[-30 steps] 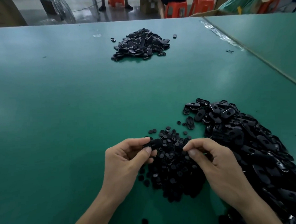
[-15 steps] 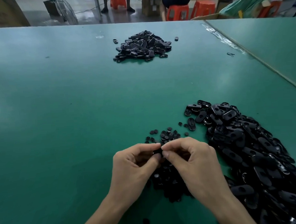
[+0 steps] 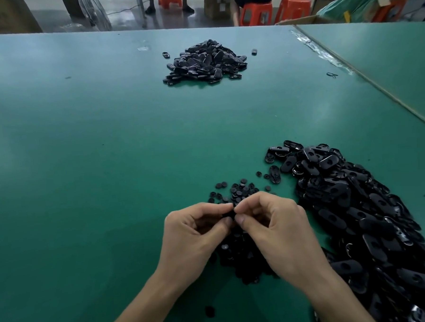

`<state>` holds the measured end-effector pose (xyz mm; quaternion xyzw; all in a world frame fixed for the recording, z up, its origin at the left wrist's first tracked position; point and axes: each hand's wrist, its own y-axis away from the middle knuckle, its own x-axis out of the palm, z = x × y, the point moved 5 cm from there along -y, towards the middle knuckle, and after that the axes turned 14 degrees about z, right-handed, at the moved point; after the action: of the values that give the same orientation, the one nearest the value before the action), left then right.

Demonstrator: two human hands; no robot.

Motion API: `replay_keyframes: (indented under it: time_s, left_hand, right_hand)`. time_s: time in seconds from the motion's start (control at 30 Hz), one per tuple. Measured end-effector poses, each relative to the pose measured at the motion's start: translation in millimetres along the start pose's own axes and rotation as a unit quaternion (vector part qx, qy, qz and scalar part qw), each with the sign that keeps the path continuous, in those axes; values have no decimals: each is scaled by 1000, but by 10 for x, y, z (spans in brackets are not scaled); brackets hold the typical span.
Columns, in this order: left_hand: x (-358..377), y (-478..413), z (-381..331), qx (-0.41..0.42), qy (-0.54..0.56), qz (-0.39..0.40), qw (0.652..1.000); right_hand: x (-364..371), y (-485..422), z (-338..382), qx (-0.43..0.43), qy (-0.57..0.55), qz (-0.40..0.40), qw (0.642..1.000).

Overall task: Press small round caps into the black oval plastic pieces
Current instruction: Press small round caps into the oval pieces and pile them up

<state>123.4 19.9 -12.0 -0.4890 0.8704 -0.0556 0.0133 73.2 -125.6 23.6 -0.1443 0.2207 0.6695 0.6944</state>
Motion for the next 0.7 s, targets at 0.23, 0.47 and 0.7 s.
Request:
replay_keyframes:
  time_s: [0.23, 0.47, 0.7]
  left_hand:
    - [-38, -12, 18, -6, -24, 13, 1000]
    - [-29, -9, 66, -12, -46, 8, 999]
    - [-25, -6, 53, 6, -25, 5, 1000]
  right_hand:
    - [29, -43, 35, 10, 22, -18, 1000]
    - [59, 26, 124, -21, 72, 3, 997]
    - [-88, -19, 143, -47, 97, -18, 994]
